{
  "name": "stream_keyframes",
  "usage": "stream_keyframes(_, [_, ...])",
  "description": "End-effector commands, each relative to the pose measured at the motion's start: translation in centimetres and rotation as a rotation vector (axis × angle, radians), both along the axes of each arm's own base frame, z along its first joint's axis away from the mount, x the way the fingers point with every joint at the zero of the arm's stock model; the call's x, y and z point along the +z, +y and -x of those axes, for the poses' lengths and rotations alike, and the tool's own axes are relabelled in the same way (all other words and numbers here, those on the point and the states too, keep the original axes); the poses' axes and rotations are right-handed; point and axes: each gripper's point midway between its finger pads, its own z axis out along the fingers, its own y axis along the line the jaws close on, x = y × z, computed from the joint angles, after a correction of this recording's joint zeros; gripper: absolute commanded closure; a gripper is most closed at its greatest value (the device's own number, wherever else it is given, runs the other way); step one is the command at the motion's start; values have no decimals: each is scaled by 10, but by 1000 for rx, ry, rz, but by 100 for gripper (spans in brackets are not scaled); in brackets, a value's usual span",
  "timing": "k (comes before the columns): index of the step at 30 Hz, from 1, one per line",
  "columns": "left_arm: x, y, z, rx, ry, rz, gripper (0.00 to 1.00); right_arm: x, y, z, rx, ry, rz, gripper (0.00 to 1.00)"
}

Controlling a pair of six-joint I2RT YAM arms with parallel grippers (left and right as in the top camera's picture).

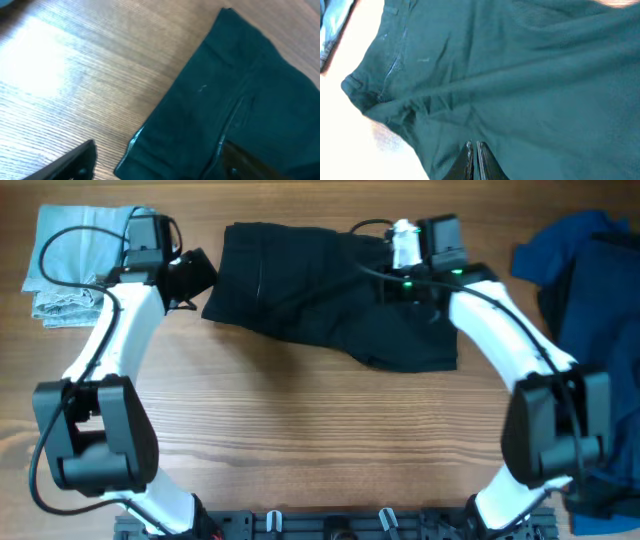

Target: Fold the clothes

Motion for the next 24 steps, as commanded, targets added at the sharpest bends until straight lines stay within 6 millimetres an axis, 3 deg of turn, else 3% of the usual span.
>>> stream_keyframes(1, [-29,-18,4,-59,72,175,15,-42,13,-8,-43,33,60,95])
stream_keyframes(6, [-66,-27,17,-69,187,226,12,-83,30,-14,-10,31,81,95])
stream_keyframes(9, [-80,-27,25,-64,237,232,17,-98,36,-15,-19,48,74,95])
stream_keyframes(11, [-88,-28,29,-61,258,235,29,-110,38,-11,-38,83,67,95])
stream_keyframes(16, [-92,-27,21,-64,233,232,91,-126,32,15,-52,214,100,96])
stream_keyframes(20, [-87,-26,7,-71,171,224,96,-133,29,34,-72,314,103,96])
stream_keyframes(24, [-77,-26,-1,-79,131,218,96,-129,35,35,-44,317,75,96])
